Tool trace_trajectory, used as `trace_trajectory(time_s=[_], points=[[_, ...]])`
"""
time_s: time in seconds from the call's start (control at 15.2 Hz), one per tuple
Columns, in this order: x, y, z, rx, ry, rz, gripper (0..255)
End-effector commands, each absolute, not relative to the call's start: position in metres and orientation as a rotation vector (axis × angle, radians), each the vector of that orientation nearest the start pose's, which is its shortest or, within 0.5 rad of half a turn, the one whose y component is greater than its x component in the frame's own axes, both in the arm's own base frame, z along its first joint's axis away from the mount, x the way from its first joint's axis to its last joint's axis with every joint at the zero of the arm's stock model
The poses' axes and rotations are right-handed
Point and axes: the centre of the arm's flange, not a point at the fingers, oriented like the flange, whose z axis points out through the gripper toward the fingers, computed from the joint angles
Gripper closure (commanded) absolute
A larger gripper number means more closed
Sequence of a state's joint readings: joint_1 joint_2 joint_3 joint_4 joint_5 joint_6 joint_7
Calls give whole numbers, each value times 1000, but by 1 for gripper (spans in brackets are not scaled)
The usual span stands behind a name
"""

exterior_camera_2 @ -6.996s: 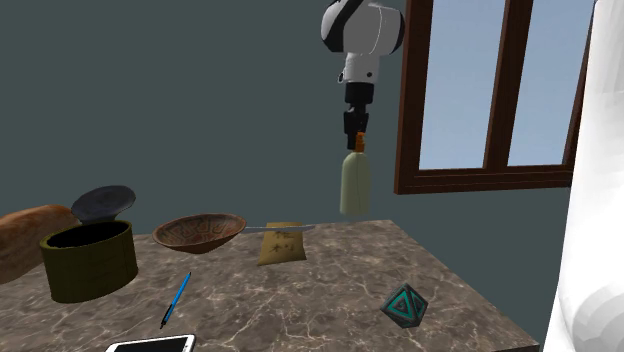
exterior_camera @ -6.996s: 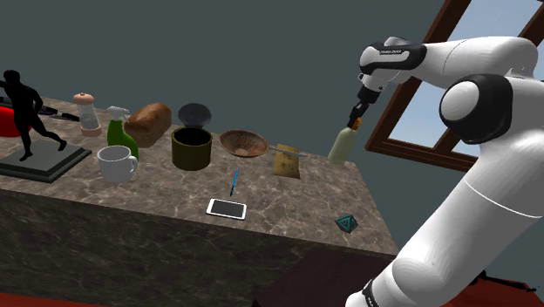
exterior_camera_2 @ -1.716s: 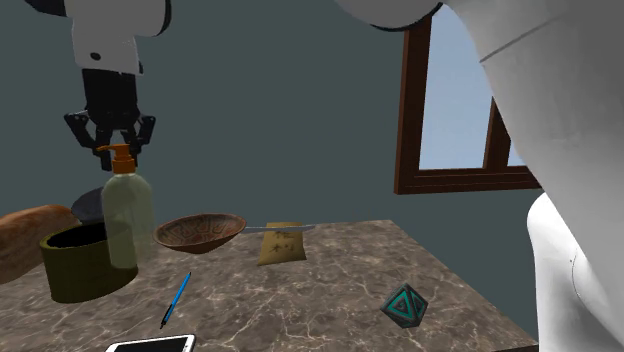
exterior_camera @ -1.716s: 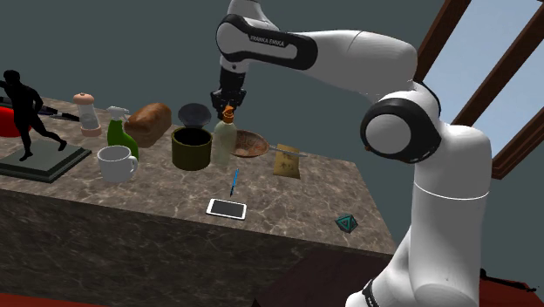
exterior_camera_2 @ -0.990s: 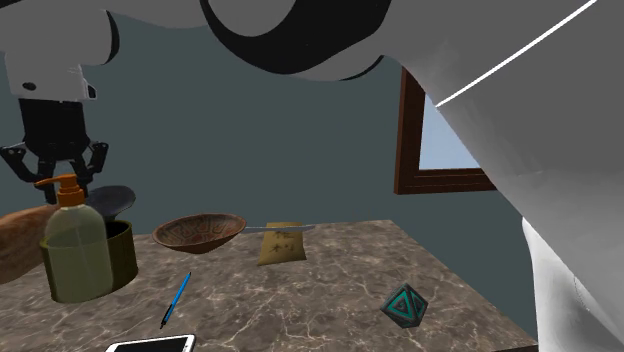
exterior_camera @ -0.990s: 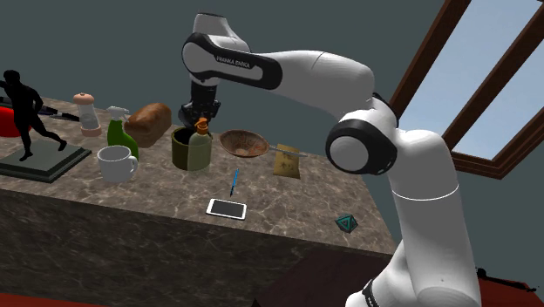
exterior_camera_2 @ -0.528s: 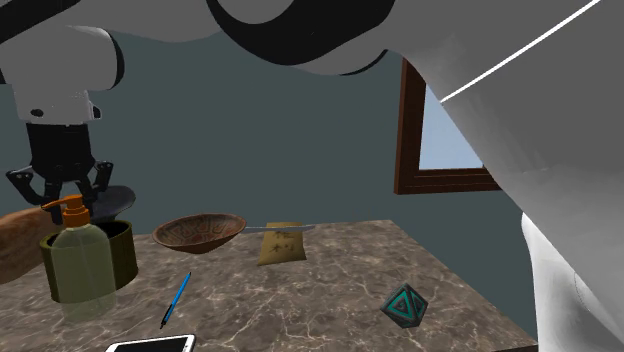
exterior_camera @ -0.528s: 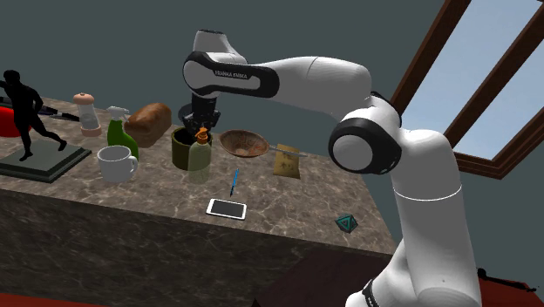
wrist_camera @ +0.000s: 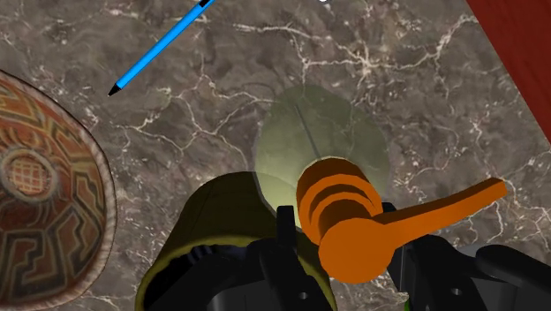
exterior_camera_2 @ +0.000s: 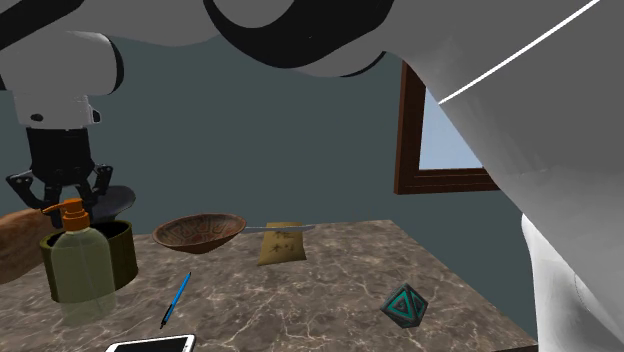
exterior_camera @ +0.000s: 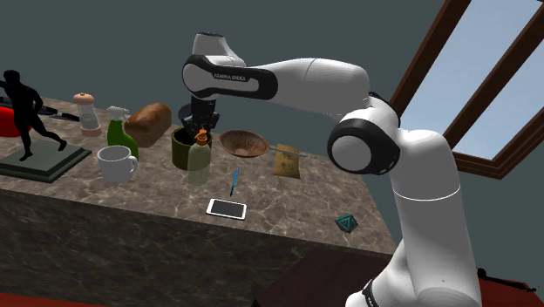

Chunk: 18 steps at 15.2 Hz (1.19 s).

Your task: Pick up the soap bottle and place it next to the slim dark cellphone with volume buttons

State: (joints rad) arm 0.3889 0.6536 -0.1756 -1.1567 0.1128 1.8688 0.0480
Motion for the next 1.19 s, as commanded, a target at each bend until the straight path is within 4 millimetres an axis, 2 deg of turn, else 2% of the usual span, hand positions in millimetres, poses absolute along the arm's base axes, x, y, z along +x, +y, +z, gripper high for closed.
trace_trajectory(time_s=[0.0,0.33,0.59,1.12], points=[[716,201,426,-3115,-273,-104,0],[716,201,426,-3115,-273,-104,0],[713,200,476,-3115,-273,-104,0],[713,200,476,-3115,-273,-104,0]])
